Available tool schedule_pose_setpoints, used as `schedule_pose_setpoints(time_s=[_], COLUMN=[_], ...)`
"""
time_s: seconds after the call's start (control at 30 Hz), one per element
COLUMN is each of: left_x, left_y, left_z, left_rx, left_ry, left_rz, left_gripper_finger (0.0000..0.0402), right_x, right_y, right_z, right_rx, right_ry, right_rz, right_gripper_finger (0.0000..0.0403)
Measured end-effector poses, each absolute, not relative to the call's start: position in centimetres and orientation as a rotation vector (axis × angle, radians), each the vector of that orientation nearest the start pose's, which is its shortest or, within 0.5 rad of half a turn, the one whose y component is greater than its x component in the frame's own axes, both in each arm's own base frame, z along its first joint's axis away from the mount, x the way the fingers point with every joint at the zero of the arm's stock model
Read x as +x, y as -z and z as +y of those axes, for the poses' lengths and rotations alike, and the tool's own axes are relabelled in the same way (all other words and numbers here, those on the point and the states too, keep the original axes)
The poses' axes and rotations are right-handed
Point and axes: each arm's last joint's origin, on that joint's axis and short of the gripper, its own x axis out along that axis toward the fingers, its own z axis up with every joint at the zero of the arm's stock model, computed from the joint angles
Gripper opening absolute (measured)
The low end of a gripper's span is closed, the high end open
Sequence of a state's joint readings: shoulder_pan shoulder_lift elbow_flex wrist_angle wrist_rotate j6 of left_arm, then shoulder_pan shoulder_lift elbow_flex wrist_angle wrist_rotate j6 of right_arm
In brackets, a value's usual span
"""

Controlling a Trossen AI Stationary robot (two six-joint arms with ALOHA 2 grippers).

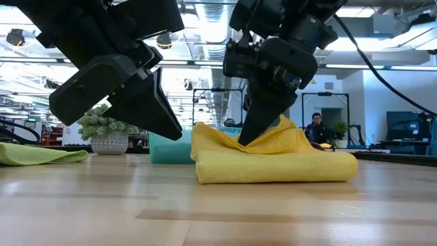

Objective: Fold microfiber towels
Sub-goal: Fold the yellow towel

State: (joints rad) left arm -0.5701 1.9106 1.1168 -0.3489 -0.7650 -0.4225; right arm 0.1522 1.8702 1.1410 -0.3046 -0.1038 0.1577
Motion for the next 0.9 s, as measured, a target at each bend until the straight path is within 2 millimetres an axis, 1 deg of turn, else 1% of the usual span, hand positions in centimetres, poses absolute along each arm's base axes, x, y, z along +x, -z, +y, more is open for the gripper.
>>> schedule_pose_setpoints(time_s=[0.17, 0.37, 0.43, 0.57, 0.67, 0.9], left_x=[31.3, 31.3, 31.3, 31.3, 31.3, 31.3], left_y=[-13.9, -13.9, -13.9, -13.9, -13.9, -13.8], left_z=[-17.7, -17.7, -17.8, -17.8, -17.8, -17.8], left_rx=[0.307, 0.306, 0.303, 0.302, 0.298, 0.297], left_ry=[-0.337, -0.336, -0.335, -0.334, -0.335, -0.334], left_rz=[0.837, 0.837, 0.835, 0.835, 0.835, 0.836], left_gripper_finger=[0.0066, 0.0066, 0.0066, 0.0066, 0.0066, 0.0066], right_x=[36.4, 35.7, 35.7, 35.8, 36.1, 36.4], right_y=[-15.6, -16.8, -17.1, -16.7, -15.7, -15.3], right_z=[6.1, 6.7, 6.6, 5.7, 5.2, 5.2], right_rx=[0.116, 0.134, 0.133, 0.145, 0.148, 0.137], right_ry=[-0.154, -0.154, -0.120, -0.070, -0.055, -0.063], right_rz=[1.057, 1.058, 1.049, 1.057, 1.083, 1.073], right_gripper_finger=[0.0027, 0.0020, 0.0018, 0.0022, 0.0028, 0.0044])
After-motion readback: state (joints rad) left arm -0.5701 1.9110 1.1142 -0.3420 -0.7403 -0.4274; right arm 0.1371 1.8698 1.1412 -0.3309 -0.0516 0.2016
